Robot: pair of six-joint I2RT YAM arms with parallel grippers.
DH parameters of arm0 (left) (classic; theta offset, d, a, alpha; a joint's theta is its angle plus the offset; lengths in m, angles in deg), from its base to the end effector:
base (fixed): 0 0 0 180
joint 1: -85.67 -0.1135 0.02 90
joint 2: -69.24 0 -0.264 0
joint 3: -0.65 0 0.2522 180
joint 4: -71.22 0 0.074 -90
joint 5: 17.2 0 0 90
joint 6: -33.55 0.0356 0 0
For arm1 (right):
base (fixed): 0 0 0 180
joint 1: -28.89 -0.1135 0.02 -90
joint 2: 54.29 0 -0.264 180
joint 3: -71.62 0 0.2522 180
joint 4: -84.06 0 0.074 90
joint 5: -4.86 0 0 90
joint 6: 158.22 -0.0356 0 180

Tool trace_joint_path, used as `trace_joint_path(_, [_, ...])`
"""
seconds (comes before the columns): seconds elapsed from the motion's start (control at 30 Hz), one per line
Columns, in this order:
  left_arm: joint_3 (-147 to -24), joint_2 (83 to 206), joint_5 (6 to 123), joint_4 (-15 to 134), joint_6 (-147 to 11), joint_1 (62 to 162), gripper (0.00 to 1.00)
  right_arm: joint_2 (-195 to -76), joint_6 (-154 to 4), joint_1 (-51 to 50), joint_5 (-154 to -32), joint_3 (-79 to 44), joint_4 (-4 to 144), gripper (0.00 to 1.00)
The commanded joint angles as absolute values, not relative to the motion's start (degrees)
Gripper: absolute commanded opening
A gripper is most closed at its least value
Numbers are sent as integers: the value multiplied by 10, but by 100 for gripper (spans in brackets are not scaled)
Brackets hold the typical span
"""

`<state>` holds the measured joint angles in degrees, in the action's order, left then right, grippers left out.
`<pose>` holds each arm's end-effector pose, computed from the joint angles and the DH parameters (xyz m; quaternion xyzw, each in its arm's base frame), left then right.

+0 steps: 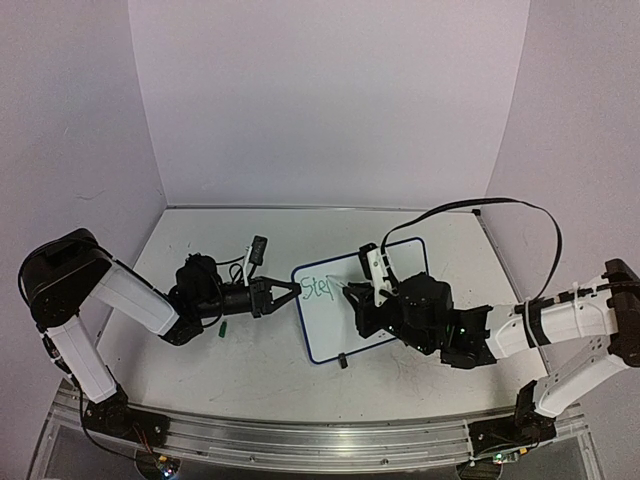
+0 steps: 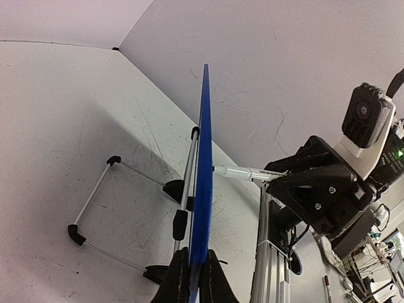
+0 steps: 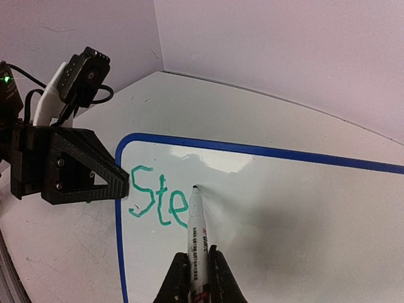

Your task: Write a sentence on the whiteboard

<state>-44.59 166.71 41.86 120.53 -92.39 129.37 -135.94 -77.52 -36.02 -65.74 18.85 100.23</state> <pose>0.2138 -0.2296 0.1706 0.2306 0.6846 -0.5737 0.3861 0.1411 0.2734 0.2292 -0.2660 0.7301 0.2664 0.5703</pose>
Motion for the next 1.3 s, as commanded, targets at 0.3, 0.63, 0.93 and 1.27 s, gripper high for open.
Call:
trace_joint_path(0.3, [-451,1648,388,1203,-942,1297,0,-1379,-780,-359,-646,177,999,0])
trace_joint_path(0.63, [-452,1646,388,1202,-942,1297,0,-1379,-791,-359,-610,178,999,0])
trace_joint_path(0.93, [-453,1646,388,1202,-942,1297,0,-1369,-802,-359,-591,183,993,0])
trace_joint_path(1.27, [-456,1649,386,1199,-942,1297,0,-1356,-813,-359,-599,198,975,0])
